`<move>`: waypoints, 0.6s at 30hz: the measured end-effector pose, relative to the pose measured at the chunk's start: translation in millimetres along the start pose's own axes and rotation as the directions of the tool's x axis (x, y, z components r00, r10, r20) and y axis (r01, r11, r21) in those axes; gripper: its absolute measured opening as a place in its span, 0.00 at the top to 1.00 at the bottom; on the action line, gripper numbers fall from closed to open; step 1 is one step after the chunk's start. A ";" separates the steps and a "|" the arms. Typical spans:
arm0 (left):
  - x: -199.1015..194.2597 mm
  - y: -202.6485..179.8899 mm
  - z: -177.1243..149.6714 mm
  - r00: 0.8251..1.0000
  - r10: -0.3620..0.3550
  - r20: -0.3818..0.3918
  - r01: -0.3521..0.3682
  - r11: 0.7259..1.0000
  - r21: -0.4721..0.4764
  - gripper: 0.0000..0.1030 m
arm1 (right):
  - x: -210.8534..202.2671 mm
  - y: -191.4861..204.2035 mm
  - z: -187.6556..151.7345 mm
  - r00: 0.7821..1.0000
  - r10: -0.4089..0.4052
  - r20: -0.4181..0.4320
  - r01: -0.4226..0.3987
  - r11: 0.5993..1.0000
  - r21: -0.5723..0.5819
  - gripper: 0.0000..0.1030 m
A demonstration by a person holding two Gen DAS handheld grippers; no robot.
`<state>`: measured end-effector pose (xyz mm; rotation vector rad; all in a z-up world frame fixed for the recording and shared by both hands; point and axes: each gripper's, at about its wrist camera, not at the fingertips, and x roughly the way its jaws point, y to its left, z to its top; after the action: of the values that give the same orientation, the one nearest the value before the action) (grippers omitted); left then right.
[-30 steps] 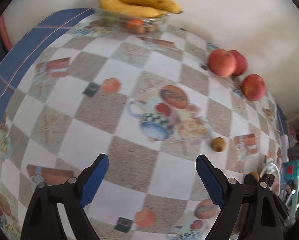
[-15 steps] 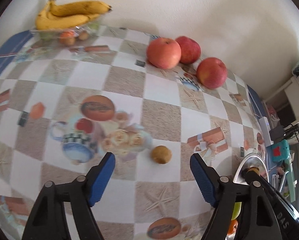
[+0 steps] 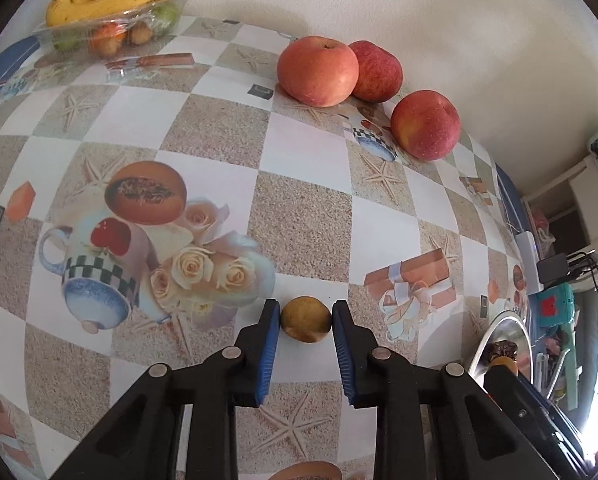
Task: Organize fruits
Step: 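Grasp the other brown kiwi with the left tool while the right holds its kiwi, then carry both kiwis over the steel plate and open the left tool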
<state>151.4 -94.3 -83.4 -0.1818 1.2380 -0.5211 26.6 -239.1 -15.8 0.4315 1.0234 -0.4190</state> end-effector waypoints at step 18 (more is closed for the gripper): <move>-61.2 -7.3 -38.8 0.998 0.054 0.028 -0.055 0.997 0.049 0.72 | -16.9 7.2 -22.2 0.999 -0.054 0.002 0.054 0.996 -0.070 0.73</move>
<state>99.2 -66.1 -41.2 -0.1118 1.1998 -0.5005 6.7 -219.2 -9.9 0.3414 1.0480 -0.4298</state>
